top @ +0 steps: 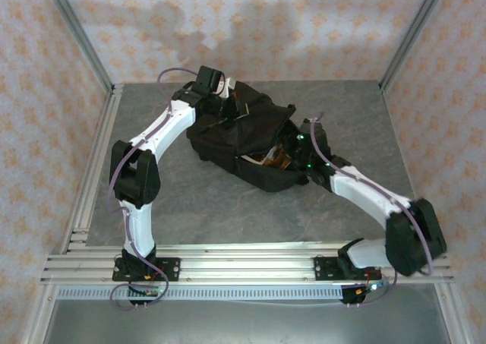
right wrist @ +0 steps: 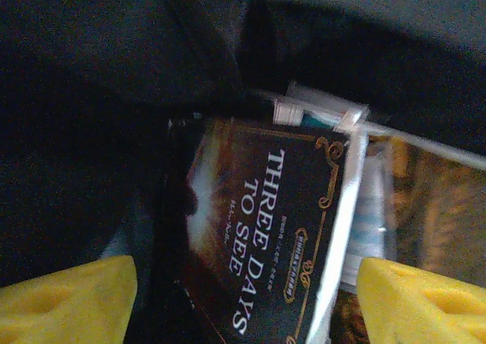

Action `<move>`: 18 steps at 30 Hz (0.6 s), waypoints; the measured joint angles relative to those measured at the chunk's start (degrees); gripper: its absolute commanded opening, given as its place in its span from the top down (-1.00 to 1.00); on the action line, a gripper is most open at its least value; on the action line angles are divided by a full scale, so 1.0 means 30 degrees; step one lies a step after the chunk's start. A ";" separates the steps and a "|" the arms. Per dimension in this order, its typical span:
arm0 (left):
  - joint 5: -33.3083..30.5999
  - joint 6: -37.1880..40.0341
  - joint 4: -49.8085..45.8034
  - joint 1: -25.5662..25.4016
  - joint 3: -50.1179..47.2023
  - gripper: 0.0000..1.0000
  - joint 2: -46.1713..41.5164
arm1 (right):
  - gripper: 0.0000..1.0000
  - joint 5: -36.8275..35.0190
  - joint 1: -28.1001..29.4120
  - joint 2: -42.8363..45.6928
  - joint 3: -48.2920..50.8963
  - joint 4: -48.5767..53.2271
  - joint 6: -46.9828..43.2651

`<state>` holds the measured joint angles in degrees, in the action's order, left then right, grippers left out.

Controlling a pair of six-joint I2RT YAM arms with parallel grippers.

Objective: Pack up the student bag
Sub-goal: Place the book in the student bag, then close the student bag at the center of the table.

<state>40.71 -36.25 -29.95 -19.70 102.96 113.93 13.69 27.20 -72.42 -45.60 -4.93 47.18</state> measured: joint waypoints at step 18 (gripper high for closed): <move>-0.1996 0.0284 -0.0357 -0.2820 0.1122 -0.08 0.2004 | 0.23 -0.8029 0.0066 0.9391 0.0044 1.0491 -0.2084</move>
<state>34.72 -35.40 -31.03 -28.16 106.32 119.94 -10.39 27.40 -44.25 -45.47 26.55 40.93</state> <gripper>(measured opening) 0.518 0.388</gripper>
